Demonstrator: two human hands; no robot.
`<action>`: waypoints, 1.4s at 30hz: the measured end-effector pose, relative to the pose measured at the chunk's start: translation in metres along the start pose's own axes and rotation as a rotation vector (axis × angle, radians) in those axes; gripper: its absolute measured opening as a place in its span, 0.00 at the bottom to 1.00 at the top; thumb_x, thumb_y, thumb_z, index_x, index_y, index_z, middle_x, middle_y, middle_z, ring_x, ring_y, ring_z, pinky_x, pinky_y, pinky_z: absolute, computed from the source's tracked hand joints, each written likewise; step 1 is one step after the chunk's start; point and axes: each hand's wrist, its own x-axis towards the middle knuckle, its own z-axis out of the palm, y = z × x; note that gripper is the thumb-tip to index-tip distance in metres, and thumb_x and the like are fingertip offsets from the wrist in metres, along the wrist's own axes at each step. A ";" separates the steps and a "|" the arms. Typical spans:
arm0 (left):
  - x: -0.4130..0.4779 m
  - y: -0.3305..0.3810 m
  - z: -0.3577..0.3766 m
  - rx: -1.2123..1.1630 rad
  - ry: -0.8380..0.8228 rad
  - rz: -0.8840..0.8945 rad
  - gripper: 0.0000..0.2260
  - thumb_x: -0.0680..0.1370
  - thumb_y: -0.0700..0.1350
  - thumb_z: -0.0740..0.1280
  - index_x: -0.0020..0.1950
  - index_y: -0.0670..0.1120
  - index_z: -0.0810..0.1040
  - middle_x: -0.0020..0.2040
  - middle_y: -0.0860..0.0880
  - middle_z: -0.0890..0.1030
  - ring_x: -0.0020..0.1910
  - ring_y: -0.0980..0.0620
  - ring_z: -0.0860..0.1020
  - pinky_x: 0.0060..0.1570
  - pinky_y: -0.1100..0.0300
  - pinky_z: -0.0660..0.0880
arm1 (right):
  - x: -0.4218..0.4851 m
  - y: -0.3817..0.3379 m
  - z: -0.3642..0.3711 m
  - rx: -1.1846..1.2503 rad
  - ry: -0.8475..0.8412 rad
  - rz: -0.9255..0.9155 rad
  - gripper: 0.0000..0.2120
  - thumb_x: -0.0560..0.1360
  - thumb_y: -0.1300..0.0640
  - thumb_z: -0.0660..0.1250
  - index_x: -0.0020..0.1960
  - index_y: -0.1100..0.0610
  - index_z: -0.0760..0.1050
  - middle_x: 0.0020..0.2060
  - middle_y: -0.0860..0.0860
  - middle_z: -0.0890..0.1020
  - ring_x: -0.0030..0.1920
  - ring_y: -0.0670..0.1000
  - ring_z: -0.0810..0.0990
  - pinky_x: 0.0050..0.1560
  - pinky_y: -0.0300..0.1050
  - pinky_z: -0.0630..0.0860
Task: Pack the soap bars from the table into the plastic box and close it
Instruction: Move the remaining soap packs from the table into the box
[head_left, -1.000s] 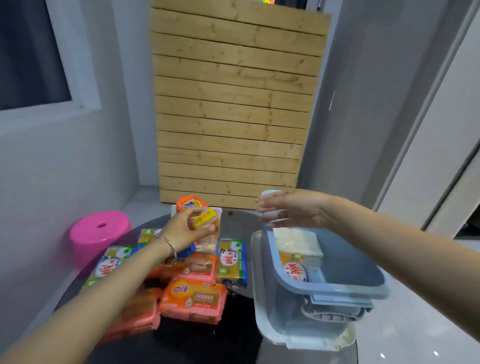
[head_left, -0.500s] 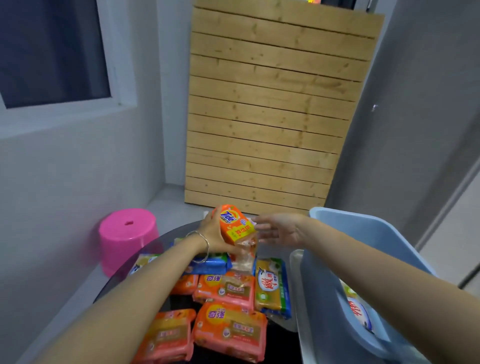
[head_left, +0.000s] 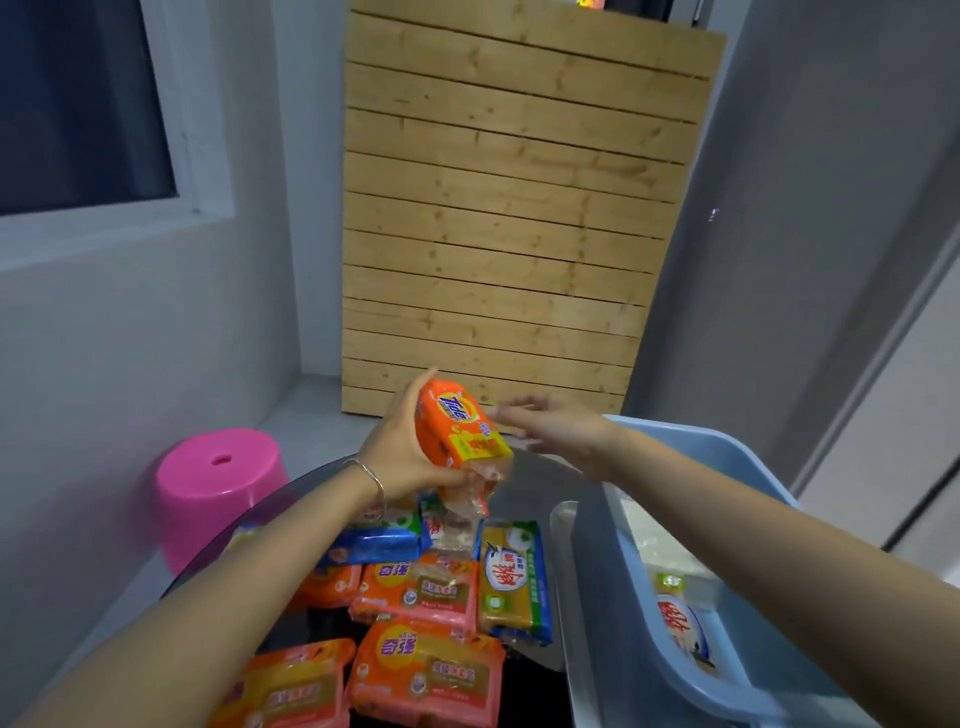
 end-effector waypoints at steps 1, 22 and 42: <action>-0.002 0.011 -0.003 -0.014 0.001 0.037 0.55 0.52 0.61 0.78 0.72 0.63 0.50 0.71 0.52 0.65 0.64 0.53 0.69 0.58 0.55 0.74 | -0.003 -0.002 -0.008 0.010 0.006 -0.020 0.24 0.71 0.45 0.70 0.63 0.54 0.72 0.57 0.52 0.77 0.57 0.48 0.74 0.60 0.45 0.71; -0.031 0.168 0.089 -0.213 -0.422 0.221 0.58 0.61 0.48 0.79 0.75 0.58 0.37 0.75 0.54 0.56 0.72 0.60 0.60 0.69 0.57 0.65 | -0.112 0.049 -0.167 0.133 -0.180 0.058 0.27 0.67 0.40 0.67 0.59 0.56 0.75 0.50 0.53 0.84 0.49 0.52 0.84 0.62 0.53 0.76; -0.038 0.117 0.126 -0.377 -0.350 -0.135 0.38 0.74 0.35 0.64 0.76 0.55 0.46 0.77 0.53 0.53 0.65 0.58 0.64 0.38 0.77 0.70 | -0.092 0.084 -0.148 -0.277 -0.224 0.287 0.24 0.71 0.42 0.69 0.60 0.56 0.75 0.54 0.54 0.84 0.51 0.51 0.83 0.53 0.47 0.80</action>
